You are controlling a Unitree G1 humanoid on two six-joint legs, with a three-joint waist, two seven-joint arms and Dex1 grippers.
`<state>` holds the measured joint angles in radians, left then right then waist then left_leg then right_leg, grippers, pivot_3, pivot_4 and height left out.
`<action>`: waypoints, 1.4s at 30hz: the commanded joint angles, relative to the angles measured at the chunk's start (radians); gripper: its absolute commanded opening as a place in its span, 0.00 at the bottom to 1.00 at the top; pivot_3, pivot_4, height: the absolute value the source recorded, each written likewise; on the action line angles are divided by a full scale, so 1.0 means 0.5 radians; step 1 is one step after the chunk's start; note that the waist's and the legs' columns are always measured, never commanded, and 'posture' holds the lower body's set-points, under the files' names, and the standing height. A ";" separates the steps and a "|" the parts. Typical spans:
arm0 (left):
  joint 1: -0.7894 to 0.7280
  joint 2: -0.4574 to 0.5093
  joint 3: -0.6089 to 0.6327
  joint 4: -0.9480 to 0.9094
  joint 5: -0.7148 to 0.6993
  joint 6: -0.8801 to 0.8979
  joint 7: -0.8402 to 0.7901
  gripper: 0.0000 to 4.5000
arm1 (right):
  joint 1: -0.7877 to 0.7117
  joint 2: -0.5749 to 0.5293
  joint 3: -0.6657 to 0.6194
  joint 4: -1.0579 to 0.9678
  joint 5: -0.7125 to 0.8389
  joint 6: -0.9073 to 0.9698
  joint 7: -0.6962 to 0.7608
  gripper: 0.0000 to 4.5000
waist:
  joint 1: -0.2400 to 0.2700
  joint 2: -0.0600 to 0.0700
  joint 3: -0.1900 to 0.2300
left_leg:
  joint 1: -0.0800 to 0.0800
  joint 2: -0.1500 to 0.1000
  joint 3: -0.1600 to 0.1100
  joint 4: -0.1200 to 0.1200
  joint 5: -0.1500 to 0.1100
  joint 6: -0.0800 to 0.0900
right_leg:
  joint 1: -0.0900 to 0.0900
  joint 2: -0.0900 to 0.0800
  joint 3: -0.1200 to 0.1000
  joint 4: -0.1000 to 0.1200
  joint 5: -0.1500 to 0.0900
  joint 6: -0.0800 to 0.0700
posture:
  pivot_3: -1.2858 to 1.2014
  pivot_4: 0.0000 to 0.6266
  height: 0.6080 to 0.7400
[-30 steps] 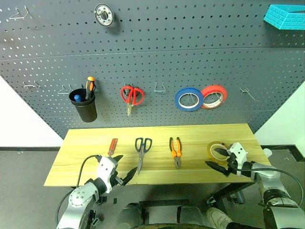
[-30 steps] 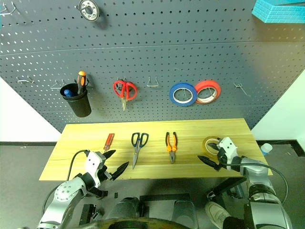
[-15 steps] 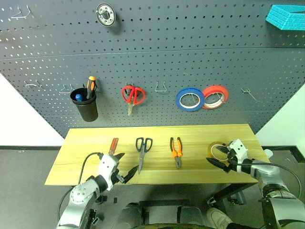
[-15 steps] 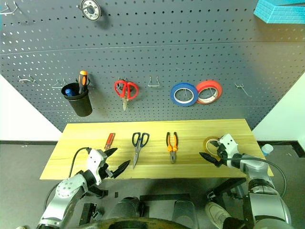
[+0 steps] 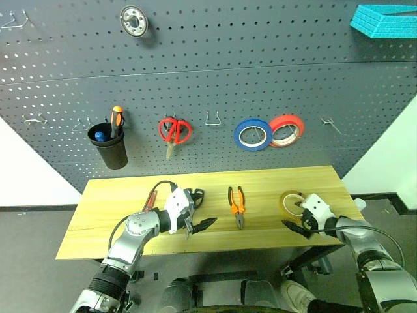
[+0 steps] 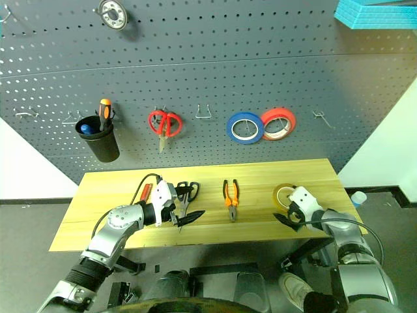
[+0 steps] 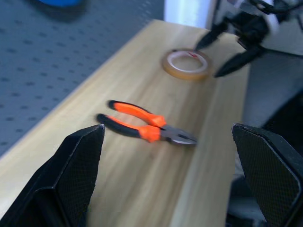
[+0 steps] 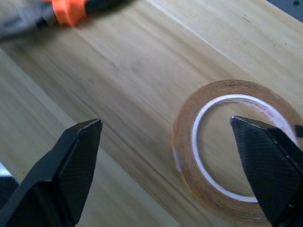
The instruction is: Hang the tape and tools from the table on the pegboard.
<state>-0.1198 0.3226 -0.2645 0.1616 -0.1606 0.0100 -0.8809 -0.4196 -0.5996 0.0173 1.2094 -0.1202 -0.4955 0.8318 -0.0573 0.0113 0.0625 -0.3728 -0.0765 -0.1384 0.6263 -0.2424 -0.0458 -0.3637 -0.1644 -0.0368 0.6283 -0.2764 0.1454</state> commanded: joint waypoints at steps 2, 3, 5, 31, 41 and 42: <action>-0.016 -0.012 -0.021 -0.020 0.011 -0.009 -0.015 0.99 | 0.004 0.031 0.130 -0.345 -0.143 -0.041 -0.196 1.00 | -0.026 -0.001 0.000 | 0.000 0.000 -0.001 0.000 0.000 0.000 | 0.000 0.000 0.000 0.001 0.000 0.000 | 0.48 0.00 0.99; -0.008 -0.016 -0.022 -0.028 0.007 -0.002 -0.013 0.99 | 0.016 0.031 0.148 -0.409 -0.150 -0.005 -0.193 1.00 | -0.027 -0.001 0.000 | 0.000 0.000 -0.001 0.000 0.000 0.000 | 0.000 0.000 0.000 0.001 0.000 0.000 | 0.48 0.00 0.99; 0.003 -0.023 -0.021 -0.038 0.000 0.009 -0.009 0.99 | 0.035 0.028 0.166 -0.514 -0.146 0.084 -0.174 1.00 | -0.025 -0.001 0.000 | 0.000 0.000 -0.001 0.001 0.000 0.000 | 0.000 0.000 0.000 0.001 0.000 0.001 | 0.48 0.00 0.99; 0.042 -0.024 0.019 -0.085 -0.032 0.034 0.030 0.99 | -0.440 0.021 0.435 -0.820 -0.196 1.738 0.280 1.00 | -0.027 -0.001 0.000 | -0.002 0.000 0.000 0.005 0.000 0.000 | -0.004 0.001 0.003 0.004 0.006 0.007 | 0.48 0.00 0.99; 0.047 -0.020 0.049 -0.096 -0.055 0.039 0.023 0.99 | -0.500 0.071 0.490 -0.527 -0.236 1.640 0.213 1.00 | -0.025 -0.001 0.000 | -0.002 0.000 0.000 0.005 0.000 0.000 | -0.004 0.002 0.004 0.004 0.008 0.006 | 0.48 0.00 0.99; 0.045 -0.020 0.055 -0.097 -0.061 0.040 0.018 0.99 | -0.506 0.075 0.493 -0.499 -0.239 1.627 0.204 1.00 | -0.025 -0.001 0.000 | -0.002 0.000 0.000 0.005 0.000 0.000 | -0.004 0.002 0.004 0.004 0.008 0.005 | 0.48 0.00 0.99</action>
<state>-0.0910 0.3089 -0.2565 0.1515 -0.1733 0.0345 -0.8681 -0.6389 -0.5673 0.2651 0.9502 -0.2334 0.3380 0.9447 -0.0700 0.0110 0.0624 -0.3736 -0.0763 -0.1385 0.6287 -0.2424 -0.0457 -0.3657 -0.1634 -0.0347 0.6303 -0.2720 0.1474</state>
